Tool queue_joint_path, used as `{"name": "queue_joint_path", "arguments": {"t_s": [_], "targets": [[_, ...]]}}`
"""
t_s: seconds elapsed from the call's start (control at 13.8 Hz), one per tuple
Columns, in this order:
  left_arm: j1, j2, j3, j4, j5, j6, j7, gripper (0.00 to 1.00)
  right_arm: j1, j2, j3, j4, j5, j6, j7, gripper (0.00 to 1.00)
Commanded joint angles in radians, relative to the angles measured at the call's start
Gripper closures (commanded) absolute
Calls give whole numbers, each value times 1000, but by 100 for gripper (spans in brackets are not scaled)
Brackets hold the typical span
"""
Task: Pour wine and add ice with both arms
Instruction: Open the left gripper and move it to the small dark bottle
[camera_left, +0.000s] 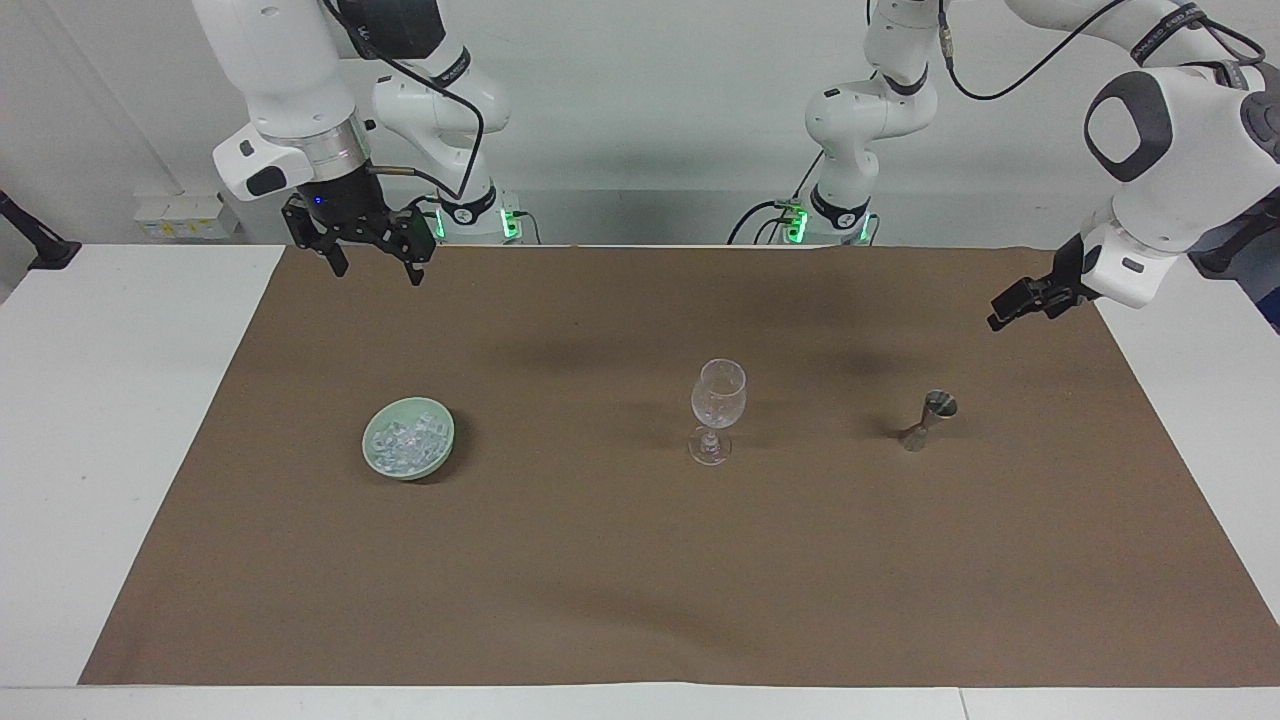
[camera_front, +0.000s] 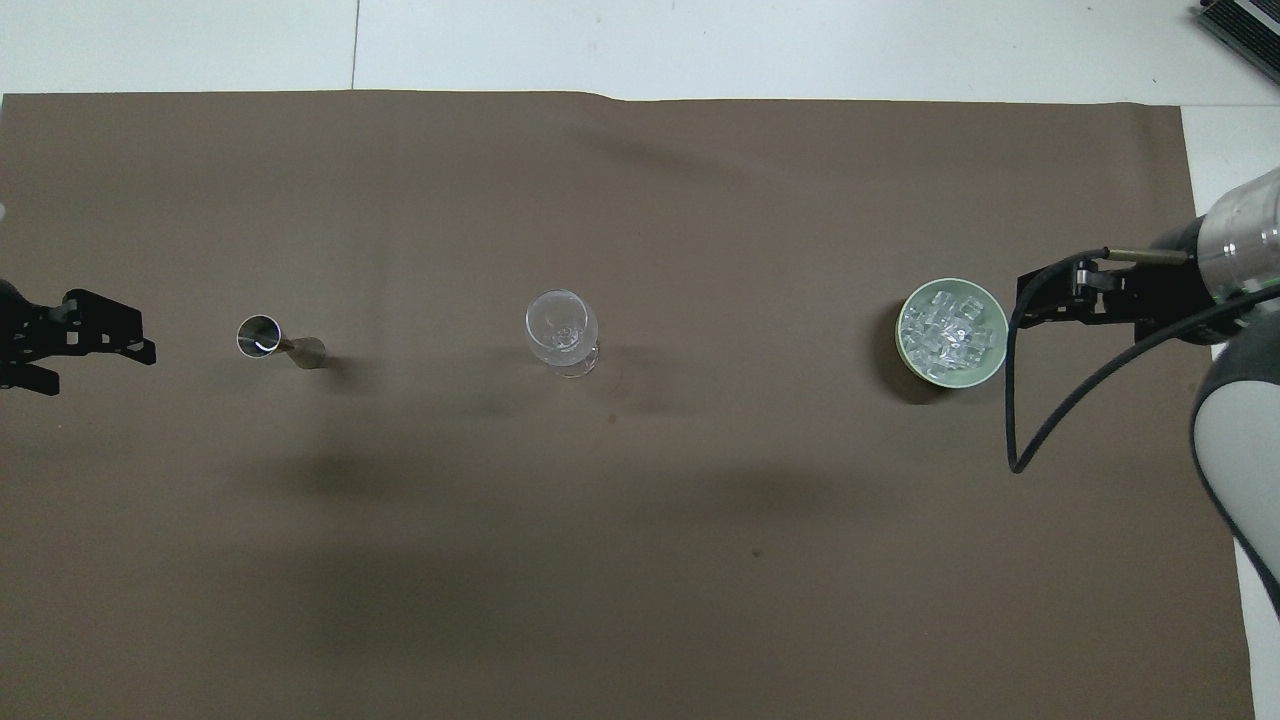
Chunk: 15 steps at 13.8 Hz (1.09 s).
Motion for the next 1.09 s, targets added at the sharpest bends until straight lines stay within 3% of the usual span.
{"name": "queue_joint_path", "arguments": {"t_s": [0.0, 0.14, 0.43, 1.01], "targets": [[39, 25, -3, -10, -86, 5, -139, 0, -25, -14, 13, -19, 23, 19, -25, 0], [104, 72, -3, 1, -206, -3, -215, 0, -25, -14, 13, -19, 23, 19, -25, 0], [167, 123, -3, -4, -293, -2, -340, 0, -25, -16, 13, -19, 23, 19, -25, 0], [191, 218, -3, -13, -442, 81, -773, 0, -25, -14, 13, -19, 23, 19, -25, 0]]}}
